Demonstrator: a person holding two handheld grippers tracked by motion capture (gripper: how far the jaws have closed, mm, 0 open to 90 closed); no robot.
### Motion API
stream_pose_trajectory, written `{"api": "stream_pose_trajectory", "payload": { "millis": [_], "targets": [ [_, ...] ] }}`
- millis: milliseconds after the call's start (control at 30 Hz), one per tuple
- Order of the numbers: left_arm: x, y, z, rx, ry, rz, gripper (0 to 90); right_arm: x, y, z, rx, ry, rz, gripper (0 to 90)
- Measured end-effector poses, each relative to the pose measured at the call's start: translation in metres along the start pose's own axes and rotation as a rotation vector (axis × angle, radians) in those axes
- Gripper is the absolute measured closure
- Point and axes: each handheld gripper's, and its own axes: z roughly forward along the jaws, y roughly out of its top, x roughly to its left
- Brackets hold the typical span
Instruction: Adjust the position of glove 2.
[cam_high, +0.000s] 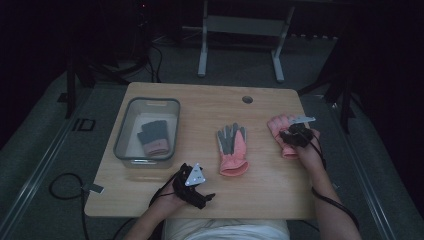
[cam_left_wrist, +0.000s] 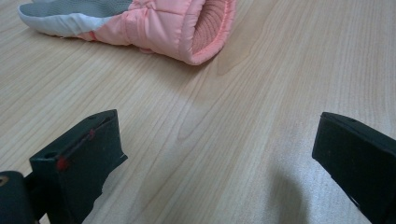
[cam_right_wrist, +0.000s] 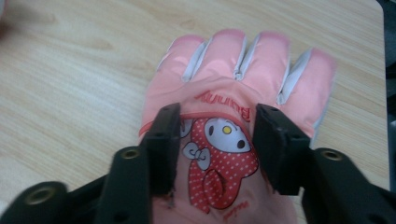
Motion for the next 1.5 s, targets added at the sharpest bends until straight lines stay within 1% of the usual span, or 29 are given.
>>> {"api": "stream_pose_trajectory", "payload": {
  "millis": [33, 67, 133, 167, 200, 267, 300, 367, 400, 433, 467, 500, 567, 600, 633, 700, 833, 867, 933, 1000, 1033, 1100, 1200, 1233, 1267, 1333, 1367, 1400, 1500],
  "targets": [
    [0.000, 0.000, 0.000, -0.001, 0.003, 0.000, 1.2, 0.000, 0.000, 0.000, 0.000, 0.000, 0.000, 59.3],
    [0.000, 0.000, 0.000, 0.000, 0.002, 0.000, 1.2, 0.002, 0.001, 0.001, 0.008, 0.001, 0.001, 63.4],
    [0.000, 0.000, 0.001, 0.001, 0.004, 0.002, 1.2, 0.003, 0.003, 0.001, 0.024, -0.019, 0.009, 76.1],
    [0.000, 0.000, 0.000, -0.001, 0.003, 0.001, 1.2, 0.004, 0.003, 0.001, 0.028, -0.027, 0.013, 80.1],
    [0.000, 0.000, 0.000, -0.002, 0.002, 0.001, 1.2, 0.003, 0.003, 0.000, 0.027, -0.033, 0.022, 82.2],
    [0.000, 0.000, 0.000, 0.000, 0.002, 0.002, 1.2, 0.002, 0.004, -0.001, 0.024, -0.028, 0.065, 84.6],
    [0.000, 0.000, 0.000, -0.001, 0.001, 0.001, 1.2, 0.001, 0.006, -0.005, 0.023, -0.032, 0.087, 85.2],
    [0.000, 0.000, 0.000, -0.003, 0.001, -0.001, 1.2, 0.001, 0.009, -0.011, 0.012, -0.039, 0.104, 85.3],
    [0.001, 0.000, 0.000, -0.003, 0.001, -0.001, 1.2, 0.001, 0.013, -0.020, -0.006, -0.019, 0.124, 85.6],
    [0.001, 0.000, 0.000, -0.002, 0.002, 0.000, 1.2, 0.001, 0.013, -0.020, -0.006, -0.019, 0.124, 85.6],
    [0.001, 0.000, 0.000, 0.000, 0.004, 0.003, 1.2, 0.003, 0.018, -0.032, -0.029, -0.010, 0.147, 85.7],
    [0.001, 0.000, 0.000, 0.000, 0.004, 0.003, 1.2, 0.003, 0.018, -0.032, -0.029, -0.010, 0.147, 85.7],
    [0.000, 0.000, 0.000, -0.001, 0.004, 0.003, 1.2, 0.005, 0.024, -0.047, -0.062, -0.004, 0.159, 85.8],
    [0.000, 0.000, 0.000, -0.001, 0.004, 0.003, 1.2, 0.009, 0.031, -0.063, -0.094, -0.013, 0.166, 85.9],
    [0.000, 0.000, 0.000, -0.001, 0.003, 0.002, 1.2, 0.009, 0.031, -0.063, -0.094, -0.013, 0.166, 85.9],
    [0.000, 0.000, 0.000, -0.001, 0.002, 0.004, 1.2, 0.014, 0.037, -0.079, -0.120, -0.033, 0.171, 85.8],
    [0.000, 0.000, 0.000, -0.002, 0.001, 0.003, 1.2, 0.029, 0.048, -0.106, -0.159, -0.075, 0.146, 85.8],
    [0.000, 0.000, 0.000, -0.002, 0.001, 0.003, 1.2, 0.031, 0.050, -0.110, -0.161, -0.080, 0.146, 85.8],
    [0.000, 0.000, 0.000, -0.001, 0.001, 0.004, 1.2, 0.036, 0.052, -0.121, -0.177, -0.073, 0.168, 85.8],
    [0.000, 0.000, 0.000, -0.003, 0.002, 0.003, 1.2, 0.042, 0.050, -0.126, -0.173, -0.079, 0.168, 85.8],
    [0.000, 0.000, 0.000, -0.004, 0.001, 0.004, 1.2, 0.043, 0.049, -0.127, -0.171, -0.080, 0.169, 85.8],
    [0.000, 0.000, 0.000, -0.003, 0.001, 0.004, 1.2, 0.048, 0.042, -0.129, -0.161, -0.076, 0.191, 85.8],
    [0.000, 0.000, 0.000, -0.005, -0.001, 0.004, 1.2, 0.058, 0.027, -0.125, -0.135, -0.065, 0.206, 85.9],
    [0.000, 0.000, 0.000, -0.005, -0.002, 0.005, 1.2, 0.061, 0.022, -0.123, -0.130, -0.054, 0.212, 85.8],
    [-0.001, 0.001, 0.000, -0.005, -0.002, 0.006, 1.2, 0.068, 0.010, -0.116, -0.107, -0.049, 0.213, 85.8],
    [-0.001, 0.001, 0.000, -0.004, -0.003, 0.007, 1.2, 0.070, 0.006, -0.113, -0.102, -0.037, 0.218, 85.8],
    [-0.001, 0.001, 0.000, -0.003, -0.003, 0.008, 1.2, 0.073, -0.004, -0.104, -0.077, -0.031, 0.225, 85.8],
    [-0.001, 0.001, 0.000, -0.003, -0.004, 0.009, 1.2, 0.073, -0.004, -0.104, -0.077, -0.031, 0.225, 85.8],
    [-0.001, 0.001, 0.000, -0.004, -0.004, 0.006, 1.2, 0.077, -0.012, -0.093, -0.050, -0.020, 0.229, 85.7]
  ]
}}
